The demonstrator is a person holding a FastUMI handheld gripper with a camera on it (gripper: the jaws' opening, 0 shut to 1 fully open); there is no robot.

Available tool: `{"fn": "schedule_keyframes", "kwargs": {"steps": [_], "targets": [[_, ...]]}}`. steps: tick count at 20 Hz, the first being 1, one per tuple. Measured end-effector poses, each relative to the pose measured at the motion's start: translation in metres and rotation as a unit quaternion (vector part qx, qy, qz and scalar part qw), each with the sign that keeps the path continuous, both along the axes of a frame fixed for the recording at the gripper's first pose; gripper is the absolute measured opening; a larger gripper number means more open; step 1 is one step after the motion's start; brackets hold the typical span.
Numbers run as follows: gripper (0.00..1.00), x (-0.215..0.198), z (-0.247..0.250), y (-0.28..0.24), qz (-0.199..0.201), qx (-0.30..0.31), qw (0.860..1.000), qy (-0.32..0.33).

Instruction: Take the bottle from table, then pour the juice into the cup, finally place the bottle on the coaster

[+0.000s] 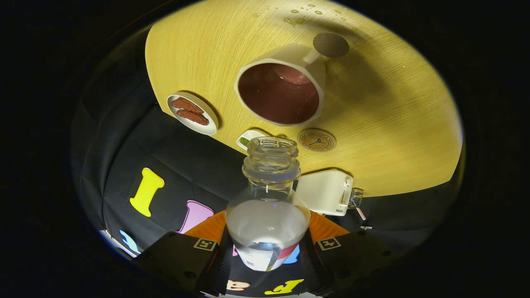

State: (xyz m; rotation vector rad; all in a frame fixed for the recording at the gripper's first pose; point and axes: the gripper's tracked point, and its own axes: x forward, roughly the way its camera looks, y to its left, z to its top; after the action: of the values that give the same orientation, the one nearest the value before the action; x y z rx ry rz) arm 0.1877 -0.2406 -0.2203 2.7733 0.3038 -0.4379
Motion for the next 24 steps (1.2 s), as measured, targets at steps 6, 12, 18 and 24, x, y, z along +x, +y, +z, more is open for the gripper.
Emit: {"fn": "schedule_keyframes", "kwargs": {"steps": [6,12,18,24], "targets": [[0.72,0.001,-0.003,-0.005,-0.005,0.0,1.0,0.003],[0.72,0.003,0.004,-0.017,-0.011,-0.034,0.999,0.004],[0.72,0.0,0.053,-0.027,-0.026,-0.147,0.989,-0.023],[0.72,-0.012,0.125,-0.013,-0.016,-0.393,0.915,-0.091]]}}
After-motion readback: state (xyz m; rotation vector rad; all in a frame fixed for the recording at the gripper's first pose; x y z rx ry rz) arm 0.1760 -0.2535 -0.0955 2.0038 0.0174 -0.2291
